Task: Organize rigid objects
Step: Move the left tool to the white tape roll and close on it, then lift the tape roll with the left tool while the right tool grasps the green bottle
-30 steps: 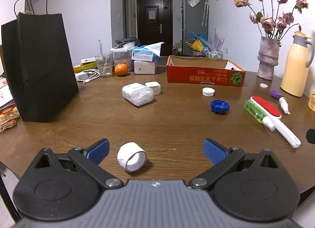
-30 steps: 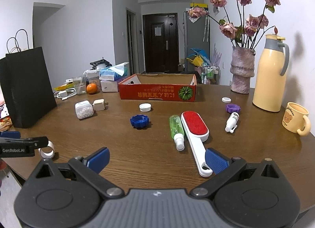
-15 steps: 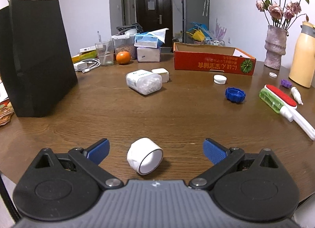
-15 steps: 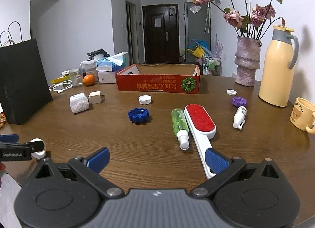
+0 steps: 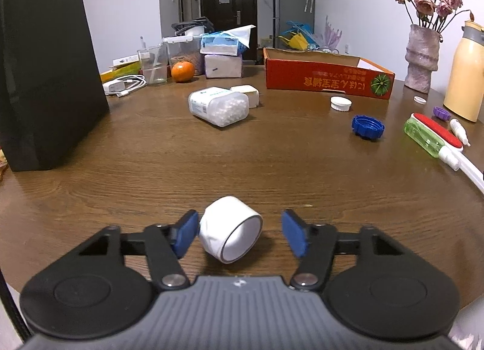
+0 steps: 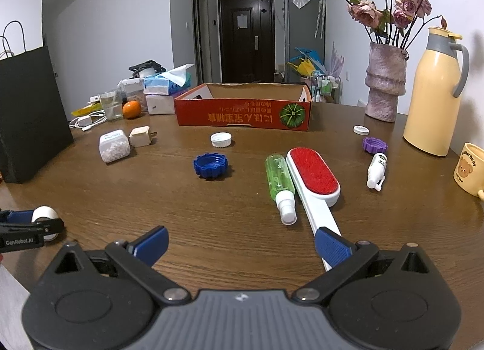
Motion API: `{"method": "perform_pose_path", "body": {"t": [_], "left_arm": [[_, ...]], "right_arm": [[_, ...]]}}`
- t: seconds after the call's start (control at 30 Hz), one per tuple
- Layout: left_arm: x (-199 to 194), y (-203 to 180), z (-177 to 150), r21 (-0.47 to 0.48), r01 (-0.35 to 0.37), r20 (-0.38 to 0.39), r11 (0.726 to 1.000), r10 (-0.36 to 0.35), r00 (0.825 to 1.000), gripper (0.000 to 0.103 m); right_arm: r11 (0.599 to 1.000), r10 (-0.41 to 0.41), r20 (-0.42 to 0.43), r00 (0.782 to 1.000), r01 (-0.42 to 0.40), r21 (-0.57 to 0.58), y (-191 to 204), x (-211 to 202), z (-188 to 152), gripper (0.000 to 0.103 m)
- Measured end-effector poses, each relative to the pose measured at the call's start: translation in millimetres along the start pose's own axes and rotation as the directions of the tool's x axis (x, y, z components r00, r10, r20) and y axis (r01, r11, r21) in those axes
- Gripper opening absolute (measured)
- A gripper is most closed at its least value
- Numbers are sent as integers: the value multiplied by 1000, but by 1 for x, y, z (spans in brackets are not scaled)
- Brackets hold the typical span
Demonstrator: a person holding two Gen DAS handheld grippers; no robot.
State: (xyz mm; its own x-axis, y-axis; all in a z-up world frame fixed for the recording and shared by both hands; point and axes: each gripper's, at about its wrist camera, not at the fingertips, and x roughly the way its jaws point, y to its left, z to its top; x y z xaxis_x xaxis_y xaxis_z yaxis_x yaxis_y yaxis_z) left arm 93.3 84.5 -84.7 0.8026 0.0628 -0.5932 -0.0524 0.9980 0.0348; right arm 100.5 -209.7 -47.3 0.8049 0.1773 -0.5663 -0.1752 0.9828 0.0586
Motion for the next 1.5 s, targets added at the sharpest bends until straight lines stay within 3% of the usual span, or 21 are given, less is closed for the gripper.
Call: {"method": "perform_pose_path", "body": {"t": [0.07, 0.53, 1.1, 1.5], "left_arm": [[2, 1, 0, -2, 5, -2, 1000, -5, 1000, 49], [5, -4, 10, -12, 16, 18, 1000, -16, 1000, 48], [10, -40, 44, -14, 78, 61, 997, -77, 995, 48], [26, -57, 65, -27, 101, 62, 995, -99, 993, 48]], "right_arm": [[1000, -1, -4, 1000, 1, 0, 0, 2, 0, 103], [1000, -4, -17, 1000, 4, 6, -4, 11, 1, 103], [999, -46, 5, 999, 46, 16, -35, 27, 12, 103], [998, -29, 39, 999, 31, -47, -43, 55, 32, 88]]}}
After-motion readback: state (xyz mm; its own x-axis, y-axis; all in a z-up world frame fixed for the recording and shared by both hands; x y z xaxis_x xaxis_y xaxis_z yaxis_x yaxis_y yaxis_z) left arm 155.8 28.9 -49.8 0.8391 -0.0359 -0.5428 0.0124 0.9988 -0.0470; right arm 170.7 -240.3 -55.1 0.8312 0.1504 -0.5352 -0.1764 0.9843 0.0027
